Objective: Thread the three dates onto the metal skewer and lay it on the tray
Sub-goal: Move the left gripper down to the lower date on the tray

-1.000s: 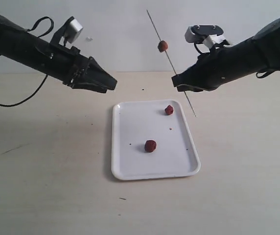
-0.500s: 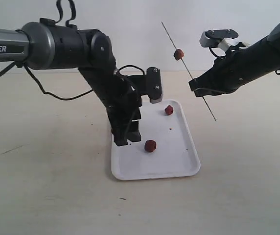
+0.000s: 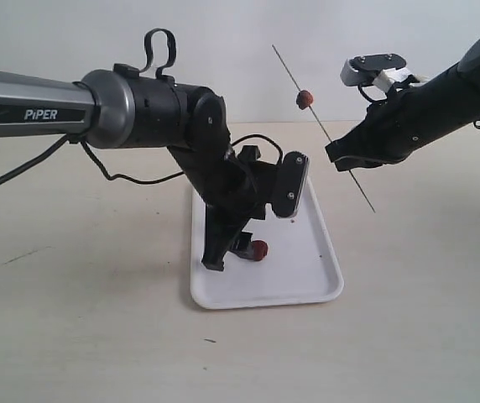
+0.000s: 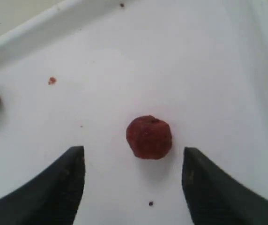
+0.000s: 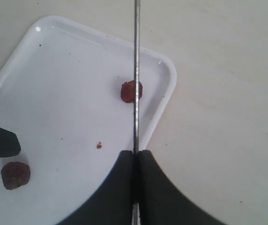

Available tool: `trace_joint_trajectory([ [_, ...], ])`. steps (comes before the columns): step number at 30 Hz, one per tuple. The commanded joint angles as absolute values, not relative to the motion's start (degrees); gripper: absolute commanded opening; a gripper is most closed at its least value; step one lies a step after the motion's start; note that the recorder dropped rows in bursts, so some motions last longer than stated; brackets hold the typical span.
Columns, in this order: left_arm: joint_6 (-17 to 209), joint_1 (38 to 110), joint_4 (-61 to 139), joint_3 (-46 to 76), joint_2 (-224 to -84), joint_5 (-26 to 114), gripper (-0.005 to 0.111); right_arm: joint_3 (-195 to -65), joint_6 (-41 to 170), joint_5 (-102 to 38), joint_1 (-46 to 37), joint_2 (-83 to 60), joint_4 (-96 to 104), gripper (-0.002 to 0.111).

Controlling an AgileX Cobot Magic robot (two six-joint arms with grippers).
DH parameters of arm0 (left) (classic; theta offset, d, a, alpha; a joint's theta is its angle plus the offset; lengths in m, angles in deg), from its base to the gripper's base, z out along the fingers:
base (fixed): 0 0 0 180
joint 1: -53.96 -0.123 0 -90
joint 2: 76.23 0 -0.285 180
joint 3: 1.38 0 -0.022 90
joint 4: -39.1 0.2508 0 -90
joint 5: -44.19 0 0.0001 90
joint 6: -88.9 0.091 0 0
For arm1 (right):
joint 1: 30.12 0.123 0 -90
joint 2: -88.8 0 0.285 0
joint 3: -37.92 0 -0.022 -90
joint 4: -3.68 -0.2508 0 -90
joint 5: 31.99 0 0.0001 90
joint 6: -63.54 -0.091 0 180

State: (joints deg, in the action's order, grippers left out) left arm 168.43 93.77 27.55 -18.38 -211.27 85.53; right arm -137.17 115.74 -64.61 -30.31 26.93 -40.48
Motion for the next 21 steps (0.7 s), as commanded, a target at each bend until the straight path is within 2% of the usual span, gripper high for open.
trace_joint_trajectory([
  [1, 169.5, 94.0, 27.6, -18.3, -212.2, 85.4, 0.059, -137.2, 115.8, -64.8, -30.6, 26.4, -40.1, 0.000],
  [21, 174.1, 94.0, 25.1, -18.3, -213.3, 84.0, 0.059, -137.2, 115.8, -64.8, -30.6, 26.4, -40.2, 0.000],
])
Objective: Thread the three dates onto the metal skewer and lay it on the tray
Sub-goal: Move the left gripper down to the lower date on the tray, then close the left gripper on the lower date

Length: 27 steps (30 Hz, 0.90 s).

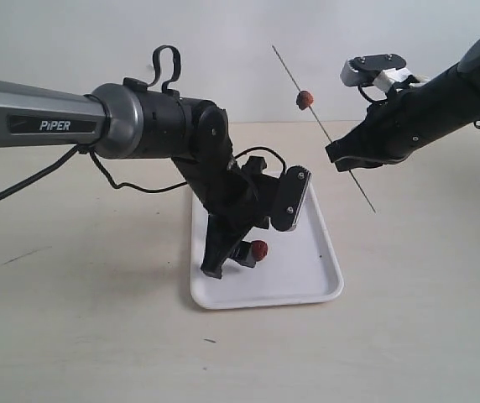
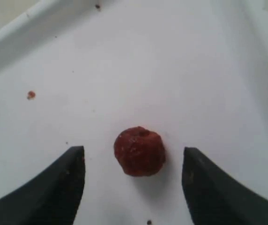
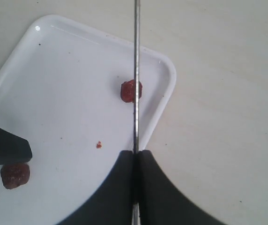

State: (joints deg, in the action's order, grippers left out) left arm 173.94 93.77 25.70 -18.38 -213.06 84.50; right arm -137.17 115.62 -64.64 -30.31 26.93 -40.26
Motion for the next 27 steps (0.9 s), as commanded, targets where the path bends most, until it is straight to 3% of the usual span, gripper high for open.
trace_joint_trajectory([
  [1, 174.1, 94.0, 25.1, -18.3, -213.3, 84.0, 0.059, -137.2, 115.8, -64.8, -30.6, 26.4, -40.2, 0.000],
  [21, 175.4, 94.0, 24.8, -18.3, -215.4, 84.1, 0.059, -137.2, 115.8, -64.8, -30.6, 26.4, -40.5, 0.000],
  [27, 175.4, 94.0, 24.8, -18.3, -215.5, 84.1, 0.044, -137.2, 115.8, -64.8, -30.6, 26.4, -40.5, 0.000],
])
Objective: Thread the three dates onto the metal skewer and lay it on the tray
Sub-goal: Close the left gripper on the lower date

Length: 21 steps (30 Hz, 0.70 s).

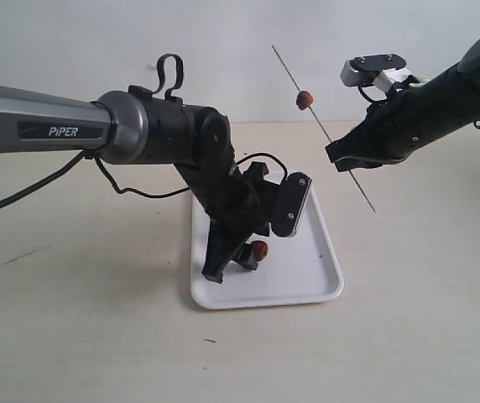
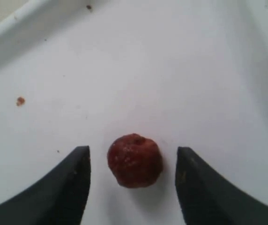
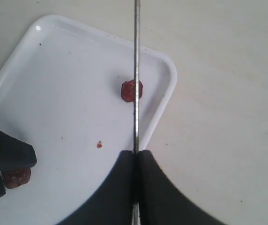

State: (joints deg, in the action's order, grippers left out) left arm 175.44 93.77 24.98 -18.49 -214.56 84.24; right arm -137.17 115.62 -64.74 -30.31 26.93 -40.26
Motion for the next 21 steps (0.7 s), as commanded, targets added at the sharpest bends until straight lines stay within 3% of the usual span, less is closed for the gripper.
trace_joint_trajectory([
  [1, 175.4, 94.0, 24.8, -18.3, -215.5, 84.1, 0.041, -137.2, 115.8, -64.8, -30.6, 26.4, -40.5, 0.000],
  [21, 175.4, 94.0, 24.8, -18.3, -215.5, 84.5, 0.038, -137.2, 115.9, -64.8, -30.6, 26.4, -41.8, 0.000],
])
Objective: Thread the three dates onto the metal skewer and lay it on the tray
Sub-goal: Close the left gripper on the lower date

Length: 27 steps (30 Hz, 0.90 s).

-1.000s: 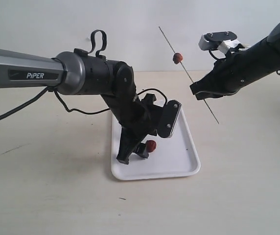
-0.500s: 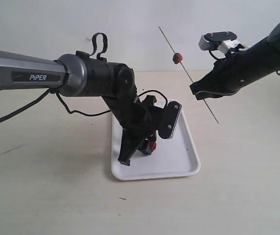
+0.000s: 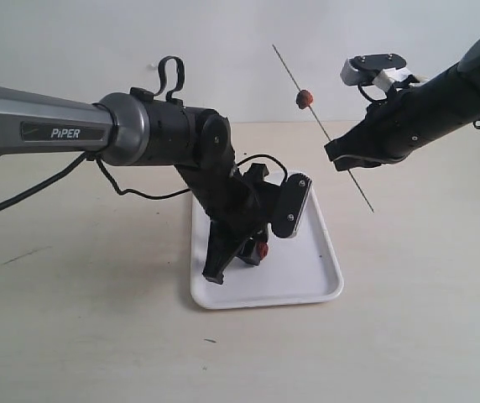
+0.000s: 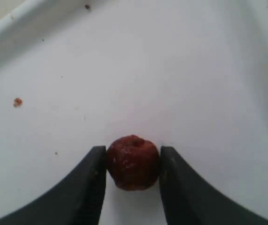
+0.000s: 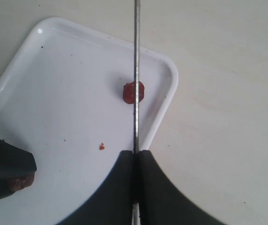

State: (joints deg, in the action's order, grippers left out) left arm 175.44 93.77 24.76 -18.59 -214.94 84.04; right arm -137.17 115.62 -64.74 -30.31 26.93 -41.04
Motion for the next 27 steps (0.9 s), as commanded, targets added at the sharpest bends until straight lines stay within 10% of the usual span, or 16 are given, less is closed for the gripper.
trace_joint_trajectory([
  [1, 175.4, 94.0, 24.8, -18.3, -215.5, 84.6, 0.038, -137.2, 115.9, -64.8, -30.6, 26.4, -41.8, 0.000],
  [27, 171.6, 94.0, 24.8, -18.3, -214.5, 84.9, 0.033, -137.2, 115.8, -64.8, -30.6, 26.4, -41.8, 0.000],
])
